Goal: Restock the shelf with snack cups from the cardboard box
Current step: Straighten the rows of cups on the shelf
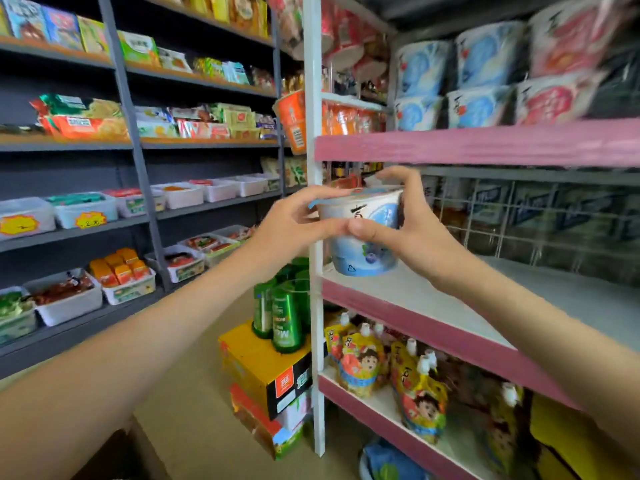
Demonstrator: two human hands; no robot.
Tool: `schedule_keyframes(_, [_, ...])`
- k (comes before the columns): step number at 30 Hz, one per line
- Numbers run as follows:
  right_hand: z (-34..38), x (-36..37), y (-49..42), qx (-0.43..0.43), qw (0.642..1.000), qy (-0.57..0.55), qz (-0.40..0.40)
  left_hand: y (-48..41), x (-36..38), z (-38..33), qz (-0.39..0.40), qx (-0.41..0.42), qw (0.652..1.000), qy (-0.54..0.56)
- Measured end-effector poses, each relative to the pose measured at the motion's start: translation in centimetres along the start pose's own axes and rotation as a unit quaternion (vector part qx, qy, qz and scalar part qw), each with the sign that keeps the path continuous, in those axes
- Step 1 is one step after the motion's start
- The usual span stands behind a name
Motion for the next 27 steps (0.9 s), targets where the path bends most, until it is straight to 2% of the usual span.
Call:
schedule_keyframes(5, [4.1,-6.3,-2.2,-0.08,0.992,0.061,-0.071,-4.0,2.5,-7.0,-0.005,0.125,0.992,-0.033])
schedule_keyframes(10, [7.3,-11.0,-4.2,-0.103,0.988,0.078,-0.082,-8.3,4.2,-11.0,-0.062,0.215,0.968,-0.115])
schedule_keyframes(19, [11.2,-19.1,-7.4,-0.082,0.973,0.192,-0.099,-13.9,8.4,-17.1,-0.029,0.241,0.97,-0.027])
schedule_keyframes(21, [12.0,-20.8,-7.8,-0.064,0.972,0.209,-0.088,-15.3,9.3,-17.6,-0.027,0.231,0.972,-0.016])
schedule_keyframes(24, [12.8,-22.7,-7.9,-0.023,0.949,0.309,-0.048,-17.6,11.2,-17.7,-0.009,0.202,0.979,0.004])
schedule_keyframes(27, [12.4,-25.4,-7.3,0.018,0.935,0.35,-0.059,-19.6,14.3,-17.8,0.024,0.182,0.983,0.003])
Point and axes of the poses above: each hand's wrist, its own y-axis away from the middle knuckle, its own x-axis out of the palm, z = x × y, the point moved 6 cm from there along -y, towards the middle knuckle, and after that the axes turned 8 degrees about -x, right-handed, at the moved point
